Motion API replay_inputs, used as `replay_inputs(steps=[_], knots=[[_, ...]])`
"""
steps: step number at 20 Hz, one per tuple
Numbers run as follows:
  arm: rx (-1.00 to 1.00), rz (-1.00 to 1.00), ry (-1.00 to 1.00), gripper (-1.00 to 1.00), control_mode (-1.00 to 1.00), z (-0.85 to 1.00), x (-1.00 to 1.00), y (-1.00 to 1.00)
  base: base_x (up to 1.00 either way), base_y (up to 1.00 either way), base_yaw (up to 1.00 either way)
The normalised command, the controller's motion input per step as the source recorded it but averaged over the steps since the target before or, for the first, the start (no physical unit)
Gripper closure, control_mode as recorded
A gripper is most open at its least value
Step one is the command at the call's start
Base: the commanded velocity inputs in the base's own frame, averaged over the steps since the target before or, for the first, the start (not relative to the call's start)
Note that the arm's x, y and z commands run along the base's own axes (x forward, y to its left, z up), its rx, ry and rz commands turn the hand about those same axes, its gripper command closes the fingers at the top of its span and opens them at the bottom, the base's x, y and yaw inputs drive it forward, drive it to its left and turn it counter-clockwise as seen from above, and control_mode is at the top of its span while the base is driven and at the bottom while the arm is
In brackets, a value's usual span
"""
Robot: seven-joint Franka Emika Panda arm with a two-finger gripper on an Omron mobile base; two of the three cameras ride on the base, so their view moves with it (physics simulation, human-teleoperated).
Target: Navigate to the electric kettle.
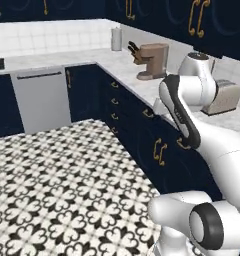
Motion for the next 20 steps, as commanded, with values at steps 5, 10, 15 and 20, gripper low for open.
replay_inputs(steps=[5,10,15,20], knots=[[0.00,0.00,0.00,-1.00,1.00,0.00,0.00,0.00,0.01,-0.02,0.64],[0.00,0.00,0.00,-1.00,1.00,0.00,0.00,0.00,0.12,-0.04,0.53],[0.00,0.00,0.00,-1.00,1.00,0.00,0.00,0.00,0.90,0.00,0.25],[0.00,0.00,0.00,-1.00,1.00,0.00,0.00,0.00,0.98,0.03,0.34]])
